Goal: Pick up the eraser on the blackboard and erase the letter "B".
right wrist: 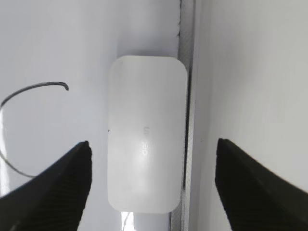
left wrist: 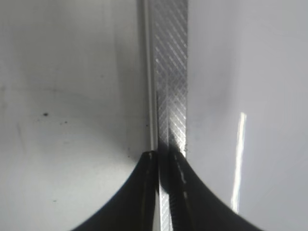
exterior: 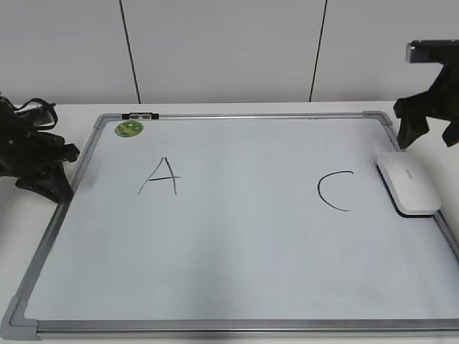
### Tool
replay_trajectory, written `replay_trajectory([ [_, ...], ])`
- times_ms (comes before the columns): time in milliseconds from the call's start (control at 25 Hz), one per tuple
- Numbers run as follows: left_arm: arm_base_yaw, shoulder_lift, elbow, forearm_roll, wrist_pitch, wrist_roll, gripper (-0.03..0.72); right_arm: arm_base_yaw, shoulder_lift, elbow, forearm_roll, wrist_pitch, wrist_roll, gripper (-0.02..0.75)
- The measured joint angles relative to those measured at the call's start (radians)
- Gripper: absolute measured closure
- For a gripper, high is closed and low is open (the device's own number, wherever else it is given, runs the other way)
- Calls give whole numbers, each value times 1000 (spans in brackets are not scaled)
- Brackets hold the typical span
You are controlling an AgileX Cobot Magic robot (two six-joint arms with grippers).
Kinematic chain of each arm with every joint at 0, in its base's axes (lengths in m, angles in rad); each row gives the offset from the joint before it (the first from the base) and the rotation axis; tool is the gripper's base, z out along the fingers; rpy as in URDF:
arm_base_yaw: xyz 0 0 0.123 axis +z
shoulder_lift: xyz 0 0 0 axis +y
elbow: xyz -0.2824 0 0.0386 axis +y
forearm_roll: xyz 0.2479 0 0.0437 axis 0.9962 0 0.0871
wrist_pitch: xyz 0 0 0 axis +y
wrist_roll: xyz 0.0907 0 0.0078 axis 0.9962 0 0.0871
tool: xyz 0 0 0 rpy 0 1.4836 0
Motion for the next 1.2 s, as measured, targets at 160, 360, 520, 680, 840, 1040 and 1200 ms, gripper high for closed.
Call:
replay_trajectory([
  [160, 0, 0, -12, 4, 24, 4, 534, 2, -94, 0, -5, 26, -6, 147],
  [360, 0, -46, -111, 8, 105, 4, 358, 2, -176, 0, -5, 56, -20, 147],
  [520, 0, -107, -197, 19, 196, 4, 308, 2, -240, 0, 8, 93, -42, 147],
  [680, 0, -177, -237, 34, 263, -9, 301, 2, -323, 0, 32, 146, -78, 147],
  [840, -3, -262, -238, 91, 281, -46, 300, 2, -429, 0, 36, 226, -87, 147],
  [1040, -3, -422, -231, 105, 285, -67, 299, 2, -559, 29, 36, 275, -89, 147],
  [1200, -3, -573, -204, 109, 294, -67, 299, 2, -716, 139, 24, 282, -89, 147],
])
